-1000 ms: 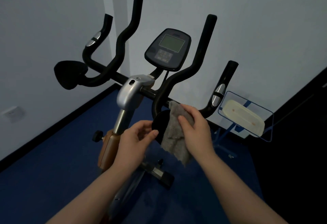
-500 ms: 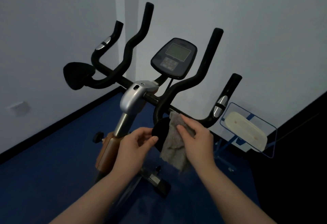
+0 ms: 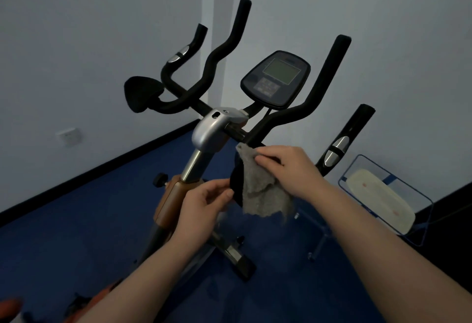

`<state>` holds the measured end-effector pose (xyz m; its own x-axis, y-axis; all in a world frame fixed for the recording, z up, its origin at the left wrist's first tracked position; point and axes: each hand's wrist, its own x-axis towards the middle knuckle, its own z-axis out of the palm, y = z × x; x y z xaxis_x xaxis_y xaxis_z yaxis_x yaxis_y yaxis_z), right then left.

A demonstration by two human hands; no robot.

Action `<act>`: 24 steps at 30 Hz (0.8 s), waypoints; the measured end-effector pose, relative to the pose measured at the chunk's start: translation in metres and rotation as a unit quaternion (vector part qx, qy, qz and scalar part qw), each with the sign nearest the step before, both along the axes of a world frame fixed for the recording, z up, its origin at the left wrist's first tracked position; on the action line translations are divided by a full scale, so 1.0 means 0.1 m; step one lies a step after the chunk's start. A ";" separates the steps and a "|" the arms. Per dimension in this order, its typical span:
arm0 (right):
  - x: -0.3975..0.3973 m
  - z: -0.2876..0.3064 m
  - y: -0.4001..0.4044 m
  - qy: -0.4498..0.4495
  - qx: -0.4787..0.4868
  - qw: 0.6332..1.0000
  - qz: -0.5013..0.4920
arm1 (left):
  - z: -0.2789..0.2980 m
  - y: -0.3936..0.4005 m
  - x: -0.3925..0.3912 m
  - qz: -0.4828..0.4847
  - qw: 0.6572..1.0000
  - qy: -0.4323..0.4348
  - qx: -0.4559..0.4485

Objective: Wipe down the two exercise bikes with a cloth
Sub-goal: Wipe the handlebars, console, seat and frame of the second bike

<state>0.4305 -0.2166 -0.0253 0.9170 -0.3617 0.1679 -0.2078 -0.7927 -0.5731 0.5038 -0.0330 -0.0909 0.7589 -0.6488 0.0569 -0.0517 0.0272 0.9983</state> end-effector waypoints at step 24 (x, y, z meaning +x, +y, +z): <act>-0.15 -0.41 0.69 -0.148 0.041 0.932 -0.328 | 0.28 -0.07 0.39 -0.068 0.995 -0.059 -0.049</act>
<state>0.4151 -0.1474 -0.0665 0.4114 -0.8515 0.3251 -0.4551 -0.5010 -0.7361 0.5431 -0.0399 -0.0632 0.6489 -0.7318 0.2085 -0.1586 0.1380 0.9777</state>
